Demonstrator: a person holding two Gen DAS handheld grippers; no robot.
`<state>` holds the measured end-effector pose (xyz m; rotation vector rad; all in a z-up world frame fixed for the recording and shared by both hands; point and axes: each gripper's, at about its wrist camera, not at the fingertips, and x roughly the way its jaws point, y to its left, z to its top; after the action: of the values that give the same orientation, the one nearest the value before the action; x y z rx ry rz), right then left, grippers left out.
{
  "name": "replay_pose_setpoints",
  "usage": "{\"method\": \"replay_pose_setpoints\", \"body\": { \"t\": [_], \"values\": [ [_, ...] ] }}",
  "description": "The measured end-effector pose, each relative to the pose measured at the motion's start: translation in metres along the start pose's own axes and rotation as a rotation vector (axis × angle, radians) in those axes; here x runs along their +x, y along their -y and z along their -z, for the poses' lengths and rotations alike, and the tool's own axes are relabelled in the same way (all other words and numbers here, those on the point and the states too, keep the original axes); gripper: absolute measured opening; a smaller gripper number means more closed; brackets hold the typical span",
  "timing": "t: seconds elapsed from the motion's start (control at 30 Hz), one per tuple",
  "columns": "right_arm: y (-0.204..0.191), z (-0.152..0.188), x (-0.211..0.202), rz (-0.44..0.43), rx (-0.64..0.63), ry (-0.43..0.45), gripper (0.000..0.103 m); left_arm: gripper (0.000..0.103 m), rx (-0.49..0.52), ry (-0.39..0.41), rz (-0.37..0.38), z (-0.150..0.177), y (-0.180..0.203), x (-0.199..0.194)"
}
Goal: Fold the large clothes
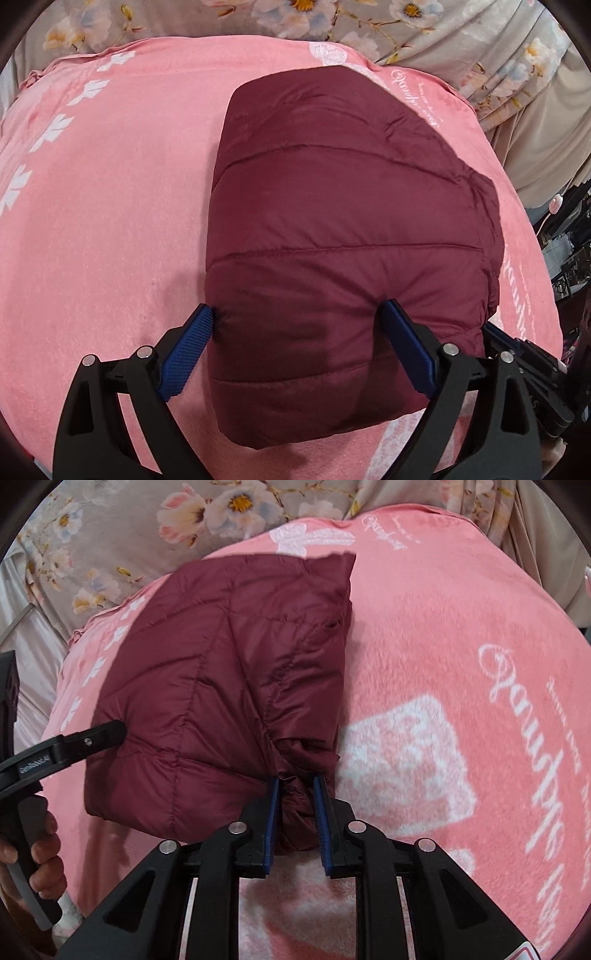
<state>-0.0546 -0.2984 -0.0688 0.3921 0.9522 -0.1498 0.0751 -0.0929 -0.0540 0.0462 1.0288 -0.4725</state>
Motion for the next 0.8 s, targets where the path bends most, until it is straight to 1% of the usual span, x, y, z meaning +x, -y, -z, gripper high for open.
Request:
{"method": "replay_pose_setpoints", "body": {
  "t": [0.17,0.4,0.5,0.57,0.63,0.67,0.7,0.73,0.8],
  "values": [
    [-0.001,0.003,0.008,0.005,0.001,0.008,0.015,0.093,0.027,-0.002,-0.027,0.004,0.004,0.009],
    [-0.01,0.006,0.01,0.044,-0.027,0.042,0.016,0.094,0.033,-0.01,-0.044,0.004,0.004,0.019],
    [-0.008,0.0,0.008,0.02,-0.005,0.036,0.017,0.096,0.035,-0.006,-0.052,0.005,0.006,0.024],
    [0.006,-0.008,-0.006,-0.055,0.085,0.014,0.022,0.096,0.017,-0.011,-0.039,0.004,0.003,0.025],
    [0.023,-0.02,-0.028,-0.166,0.182,0.059,0.026,0.095,-0.023,-0.027,0.0,0.0,-0.005,0.021],
    [0.029,-0.025,-0.036,-0.187,0.206,0.086,0.033,0.094,-0.039,-0.027,0.01,-0.002,-0.01,0.018],
    [0.037,-0.032,-0.044,-0.204,0.23,0.122,0.047,0.094,-0.059,-0.015,0.017,-0.005,-0.015,0.012],
    [0.043,-0.038,-0.048,-0.201,0.244,0.144,0.058,0.094,-0.083,0.007,0.026,-0.01,-0.022,0.006],
    [0.049,-0.048,-0.047,-0.173,0.261,0.147,0.06,0.094,-0.109,0.019,0.069,-0.017,-0.028,0.0]
  ]
}}
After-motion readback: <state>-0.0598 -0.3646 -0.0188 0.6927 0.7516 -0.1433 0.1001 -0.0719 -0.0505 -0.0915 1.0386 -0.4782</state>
